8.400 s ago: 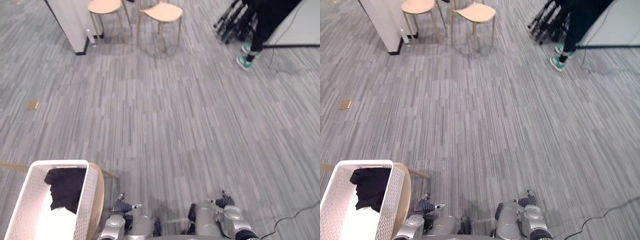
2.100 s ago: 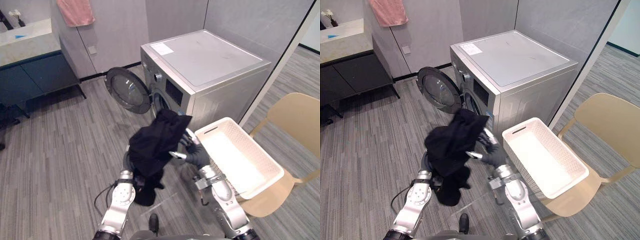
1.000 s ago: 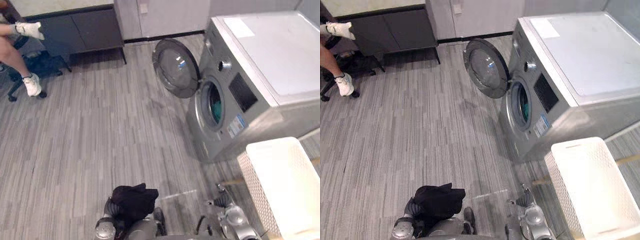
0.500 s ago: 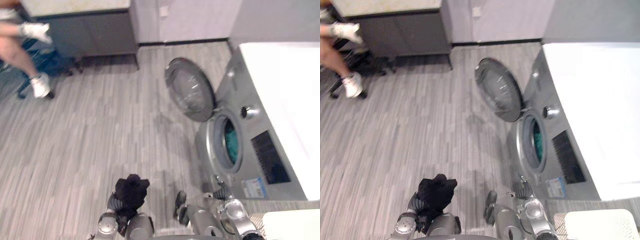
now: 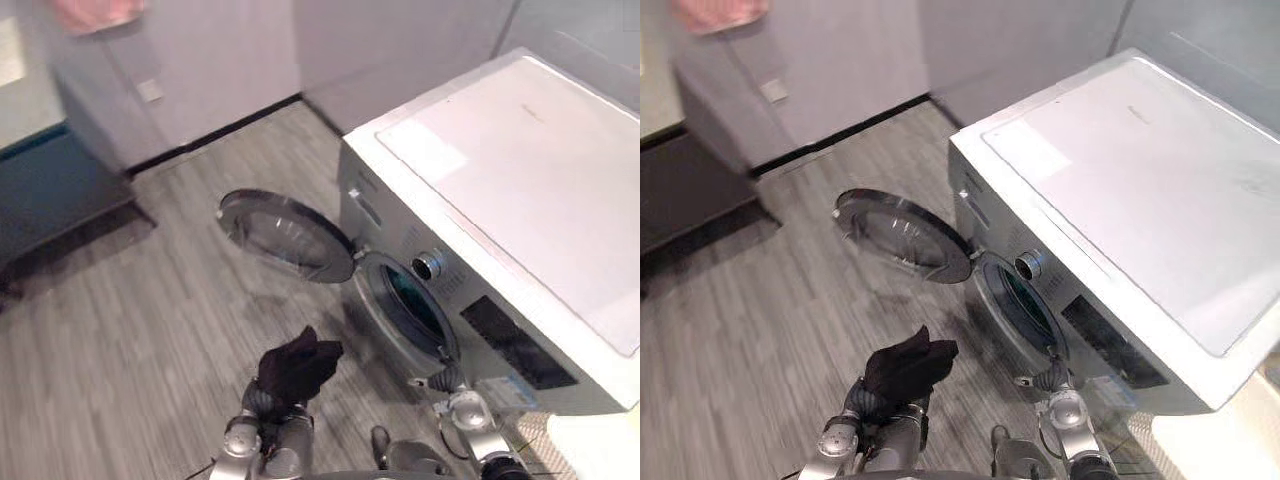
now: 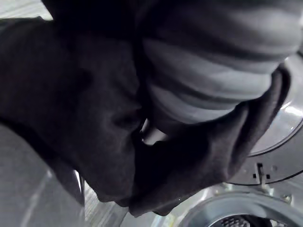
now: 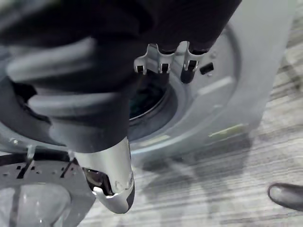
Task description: Pick up the laundry basket with both hands and put the clothes into the washing machine.
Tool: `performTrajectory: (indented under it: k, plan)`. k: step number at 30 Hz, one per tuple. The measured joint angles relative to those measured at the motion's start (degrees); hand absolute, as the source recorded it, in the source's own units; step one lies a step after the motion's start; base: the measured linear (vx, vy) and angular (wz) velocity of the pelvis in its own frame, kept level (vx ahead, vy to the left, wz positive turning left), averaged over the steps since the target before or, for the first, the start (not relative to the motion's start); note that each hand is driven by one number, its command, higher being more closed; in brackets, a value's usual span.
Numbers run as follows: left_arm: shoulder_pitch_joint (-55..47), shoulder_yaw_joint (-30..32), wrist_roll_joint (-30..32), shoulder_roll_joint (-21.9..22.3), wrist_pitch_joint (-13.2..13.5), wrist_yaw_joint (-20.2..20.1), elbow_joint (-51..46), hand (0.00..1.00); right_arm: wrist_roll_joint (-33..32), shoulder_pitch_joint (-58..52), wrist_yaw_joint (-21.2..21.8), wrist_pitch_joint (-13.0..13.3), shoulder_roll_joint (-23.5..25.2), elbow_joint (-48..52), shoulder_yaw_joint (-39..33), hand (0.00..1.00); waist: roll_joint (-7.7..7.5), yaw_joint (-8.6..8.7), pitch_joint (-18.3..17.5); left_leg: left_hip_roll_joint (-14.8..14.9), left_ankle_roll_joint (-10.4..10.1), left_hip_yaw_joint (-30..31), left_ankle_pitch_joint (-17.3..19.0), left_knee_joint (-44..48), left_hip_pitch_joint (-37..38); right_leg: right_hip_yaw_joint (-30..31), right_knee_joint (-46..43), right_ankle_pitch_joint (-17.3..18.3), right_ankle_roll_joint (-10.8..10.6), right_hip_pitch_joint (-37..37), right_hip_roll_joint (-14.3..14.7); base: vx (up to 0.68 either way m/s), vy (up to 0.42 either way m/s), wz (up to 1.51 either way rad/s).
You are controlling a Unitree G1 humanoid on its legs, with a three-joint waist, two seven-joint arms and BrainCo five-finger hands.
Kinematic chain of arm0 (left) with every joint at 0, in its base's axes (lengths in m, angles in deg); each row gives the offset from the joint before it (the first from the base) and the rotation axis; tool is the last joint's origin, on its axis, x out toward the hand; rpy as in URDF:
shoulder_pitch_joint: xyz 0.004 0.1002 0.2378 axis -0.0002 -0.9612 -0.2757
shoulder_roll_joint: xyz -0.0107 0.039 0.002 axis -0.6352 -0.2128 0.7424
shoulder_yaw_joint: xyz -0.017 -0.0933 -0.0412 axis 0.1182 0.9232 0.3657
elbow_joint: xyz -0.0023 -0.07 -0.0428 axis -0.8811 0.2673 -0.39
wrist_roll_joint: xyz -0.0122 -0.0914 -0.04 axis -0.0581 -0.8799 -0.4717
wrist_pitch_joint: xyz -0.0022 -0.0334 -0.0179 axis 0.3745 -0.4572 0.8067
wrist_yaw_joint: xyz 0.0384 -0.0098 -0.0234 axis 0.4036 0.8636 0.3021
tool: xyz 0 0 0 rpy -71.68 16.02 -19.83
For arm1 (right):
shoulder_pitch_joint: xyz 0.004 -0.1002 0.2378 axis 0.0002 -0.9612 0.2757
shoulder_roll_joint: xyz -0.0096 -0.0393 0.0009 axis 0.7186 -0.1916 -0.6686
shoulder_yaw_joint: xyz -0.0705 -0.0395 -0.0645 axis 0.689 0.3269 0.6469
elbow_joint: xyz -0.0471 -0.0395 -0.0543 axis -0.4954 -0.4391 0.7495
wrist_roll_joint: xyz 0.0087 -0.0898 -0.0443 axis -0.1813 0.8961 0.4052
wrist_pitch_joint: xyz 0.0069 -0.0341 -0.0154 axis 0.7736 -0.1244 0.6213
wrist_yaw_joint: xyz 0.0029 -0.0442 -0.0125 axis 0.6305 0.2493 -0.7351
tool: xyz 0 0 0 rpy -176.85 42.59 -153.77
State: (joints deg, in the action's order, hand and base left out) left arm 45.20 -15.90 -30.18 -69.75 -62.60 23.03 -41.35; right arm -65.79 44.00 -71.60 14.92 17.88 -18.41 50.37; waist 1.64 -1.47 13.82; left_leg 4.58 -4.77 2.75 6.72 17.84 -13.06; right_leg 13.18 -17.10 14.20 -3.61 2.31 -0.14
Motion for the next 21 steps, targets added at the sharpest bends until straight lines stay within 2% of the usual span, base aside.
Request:
performTrajectory:
  k: [2, 4, 5, 6, 7, 8, 9, 11, 13, 14, 15, 17, 18, 19, 21]
  plan:
    - [0.6, -0.8, 0.0, -0.9, 0.0, 0.0, -0.1, 1.0, 0.0, -0.6, 0.0, -0.1, 0.6, 0.0, 0.9, 0.0, -0.99, -0.01, -0.4, -1.2, 2.0, -5.2, 1.2, 0.0, 1.3, -0.3, -3.3, 0.4, -0.9, 2.6, -2.2, 0.09, 0.276, -1.1]
    - [0.8, -0.6, 0.0, -1.8, 0.0, 0.1, -0.1, 1.0, 0.0, 0.5, 0.0, -0.1, 1.0, -0.2, 2.1, 0.0, -1.05, -0.18, -0.4, -1.1, 3.6, -10.3, 1.4, -0.3, 2.1, -6.1, -4.9, -0.3, -1.9, 5.1, -4.8, 0.06, 0.225, -1.36]
    - [1.0, -0.6, 0.0, -2.9, -0.1, 0.0, -0.1, 1.0, 0.0, 1.2, 0.0, -0.1, 1.1, -0.5, 2.9, 0.0, -1.2, -0.36, -0.4, -1.1, 4.2, -13.5, 1.4, -1.0, 2.7, -15.5, -4.6, -0.6, -2.1, 6.2, -7.7, 0.07, 0.145, -1.18]
    - [1.9, -0.4, 0.0, -3.4, -0.4, 0.2, -0.4, 1.0, 0.0, 1.5, 0.0, 0.0, 1.1, -1.8, 3.2, 0.0, -1.22, -0.34, -0.3, -1.0, 4.5, -15.6, 1.5, -1.9, 3.7, -26.7, -4.0, -1.1, -0.8, 5.7, -10.3, 0.08, 0.118, -0.98]
    - [1.9, -0.4, 0.0, -3.6, -0.4, 0.1, -0.4, 1.0, 0.0, 2.0, 0.0, 0.0, 1.1, -2.5, 3.2, 0.0, -0.92, -0.26, -0.3, -0.7, 4.5, -15.8, 1.5, -2.0, 4.0, -31.1, -3.5, -1.7, -0.4, 5.0, -11.5, 0.1, 0.068, -0.82]
    - [2.3, -0.3, 0.0, -4.2, -0.3, 0.1, -1.1, 1.0, 0.0, 2.5, 0.0, 0.0, 1.2, -3.3, 3.4, 0.0, -0.99, -0.5, -0.3, 0.2, 4.5, -18.0, 1.5, -2.8, 5.4, -38.2, -2.8, -2.9, -0.3, 4.0, -12.6, 0.11, 0.002, -0.77]
    - [2.3, -0.3, 0.0, -4.8, -0.3, 0.1, -1.3, 1.0, 0.0, 2.4, 0.0, 0.1, 1.1, -4.1, 3.4, 0.0, -1.23, -0.68, -0.3, 0.6, 4.5, -19.1, 1.5, -3.2, 6.2, -39.7, -2.2, -3.5, 0.4, 3.6, -12.3, 0.09, -0.028, -0.74]
    - [2.5, -0.3, 0.1, -5.1, -0.3, 0.1, -1.3, 1.0, 0.0, 2.4, -0.2, 0.1, 0.7, -4.9, 2.8, 0.0, -1.27, -0.23, -0.3, 1.3, 4.3, -20.4, 1.6, -2.8, 7.2, -38.1, -0.1, -3.8, 0.2, 2.6, -10.8, 0.06, -0.09, -0.46]
    - [2.4, -0.4, 0.2, -5.0, -0.3, 0.0, -1.2, 1.0, -0.2, 1.8, -0.2, 0.0, 0.6, -5.0, 2.8, 0.0, -1.21, 0.61, -0.2, 3.3, 3.0, -20.6, 2.5, 0.6, 6.8, -37.7, 3.3, -4.8, 0.4, 0.5, -9.0, 0.04, -0.08, -0.36]
    - [2.4, -0.3, 0.6, -4.9, -0.4, 0.0, -1.2, 1.0, -0.6, 1.3, -0.2, 0.0, 0.7, -5.4, 2.8, 0.0, -1.3, 0.34, -0.2, 5.5, 1.8, -21.0, 3.3, 5.8, 5.7, -36.1, 5.4, -5.2, 0.7, -0.5, -7.4, 0.0, -0.091, -0.63]
    - [2.4, -0.2, 0.7, -4.5, -0.4, 0.0, -1.3, 1.0, -1.3, 0.7, -0.3, 0.0, 0.4, -5.4, 2.9, 0.0, -1.25, -0.16, -0.1, 7.9, 1.7, -20.6, 3.3, 13.6, 3.4, -34.5, 6.5, -5.4, 1.0, -1.6, -6.0, 0.02, -0.138, -0.77]
    - [1.4, -0.2, 0.6, -3.4, -0.4, 0.0, -1.3, 1.0, -1.8, 0.7, -1.2, 0.0, -0.8, -5.7, 3.0, 0.0, 0.25, -0.85, 0.6, 10.5, 2.0, -17.3, 3.4, 23.7, 1.4, -30.3, 6.2, -5.4, 1.7, -3.3, -3.9, 0.08, -0.058, -1.17]
    - [0.9, -0.3, 0.4, -2.2, -0.7, -0.1, -1.2, 1.0, -2.2, 1.4, -1.5, -0.2, -1.3, -6.1, 2.7, 0.0, 0.35, -1.09, 0.8, 9.2, 1.5, -12.2, 5.3, 24.7, -0.2, -27.7, 5.0, -5.3, 1.8, -2.9, -3.8, 0.11, 0.052, -1.31]
    - [1.0, -0.5, 0.3, -1.8, -0.8, -0.1, -1.3, 1.0, -2.2, 2.0, -1.6, -0.4, -1.7, -6.6, 1.9, 0.0, 0.65, -0.89, 1.0, 7.8, 0.7, -9.7, 6.1, 22.6, -0.2, -26.3, 4.3, -5.3, 1.8, -2.4, -4.1, 0.1, 0.101, -1.1]
    - [1.5, -0.6, 0.0, -1.5, -0.9, -0.1, -1.3, 1.0, -2.2, 2.1, -2.3, -0.6, -2.0, -7.2, -0.1, 0.0, 0.52, -0.72, 1.3, 5.5, 0.7, -4.8, 6.7, 17.1, -0.2, -23.3, 3.5, -5.3, 1.8, -1.7, -4.5, 0.06, 0.162, -0.86]
